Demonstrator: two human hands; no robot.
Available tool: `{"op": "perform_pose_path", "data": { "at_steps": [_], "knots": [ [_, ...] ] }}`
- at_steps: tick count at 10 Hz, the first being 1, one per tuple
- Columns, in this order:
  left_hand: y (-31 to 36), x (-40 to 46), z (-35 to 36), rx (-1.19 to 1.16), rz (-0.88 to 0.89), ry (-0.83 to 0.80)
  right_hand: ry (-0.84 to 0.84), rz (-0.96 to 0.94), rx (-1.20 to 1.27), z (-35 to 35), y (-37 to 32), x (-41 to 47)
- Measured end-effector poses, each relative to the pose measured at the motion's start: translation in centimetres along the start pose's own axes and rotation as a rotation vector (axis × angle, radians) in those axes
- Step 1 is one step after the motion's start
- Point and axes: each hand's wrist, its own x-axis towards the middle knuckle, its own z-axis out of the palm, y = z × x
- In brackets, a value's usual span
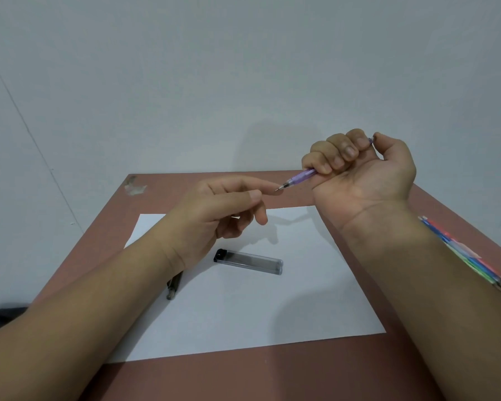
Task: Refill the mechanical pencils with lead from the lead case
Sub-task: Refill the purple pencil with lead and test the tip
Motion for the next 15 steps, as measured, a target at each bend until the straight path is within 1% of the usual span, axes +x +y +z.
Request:
{"op": "perform_pose_path", "data": {
  "at_steps": [4,9,10,11,12,13,14,15],
  "knots": [
    [0.1,0.2,0.8,0.03,0.034,0.071,0.003,0.025,0.022,0.1,0.4,-0.2],
    [0.0,0.3,0.6,0.051,0.03,0.076,-0.022,0.052,0.007,0.0,0.8,-0.3],
    [-0.1,0.4,0.5,0.063,0.027,0.089,-0.047,0.059,-0.042,0.0,1.0,-0.2],
    [-0.1,0.3,0.6,0.091,0.008,0.114,-0.049,0.058,-0.147,0.0,1.4,0.3],
    [-0.1,0.4,0.6,0.119,-0.017,0.167,0.03,0.058,-0.301,0.0,1.9,0.5],
    [0.0,0.4,0.6,0.161,-0.046,0.225,0.071,0.04,-0.438,-0.2,2.0,0.6],
    [-0.2,0.4,0.5,0.251,-0.07,0.237,0.082,0.021,-0.649,-0.4,1.8,0.6],
    [-0.3,0.2,0.6,0.383,-0.086,0.247,0.044,0.007,-0.838,-0.4,1.8,0.5]
  ]
}}
